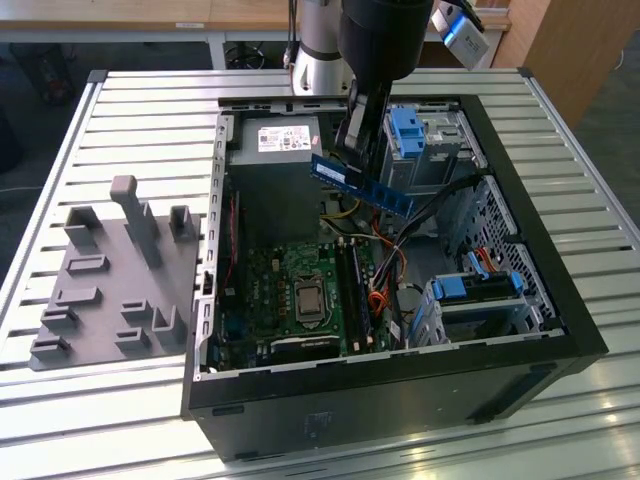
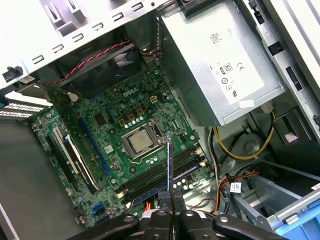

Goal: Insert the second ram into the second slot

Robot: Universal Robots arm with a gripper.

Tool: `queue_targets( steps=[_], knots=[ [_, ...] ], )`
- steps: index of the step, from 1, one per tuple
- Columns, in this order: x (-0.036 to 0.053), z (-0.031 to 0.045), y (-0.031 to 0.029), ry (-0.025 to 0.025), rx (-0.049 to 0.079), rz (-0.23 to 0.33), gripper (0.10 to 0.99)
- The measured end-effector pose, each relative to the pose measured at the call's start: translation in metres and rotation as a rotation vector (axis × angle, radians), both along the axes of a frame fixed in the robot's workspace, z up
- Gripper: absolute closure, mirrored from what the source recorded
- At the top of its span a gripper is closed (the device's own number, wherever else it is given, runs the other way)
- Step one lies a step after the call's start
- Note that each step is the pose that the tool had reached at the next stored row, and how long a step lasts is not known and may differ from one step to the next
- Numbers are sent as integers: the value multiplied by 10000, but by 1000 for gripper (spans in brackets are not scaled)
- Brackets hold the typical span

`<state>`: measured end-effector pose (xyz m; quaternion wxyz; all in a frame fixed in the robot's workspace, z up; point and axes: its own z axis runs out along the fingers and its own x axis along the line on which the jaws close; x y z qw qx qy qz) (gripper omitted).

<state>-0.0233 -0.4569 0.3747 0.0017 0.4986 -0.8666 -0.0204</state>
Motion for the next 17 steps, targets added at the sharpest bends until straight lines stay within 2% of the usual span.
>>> queue_targets(
  steps=[17],
  knots=[
    [0, -2, 0, 0, -1, -648, 957]
  ],
)
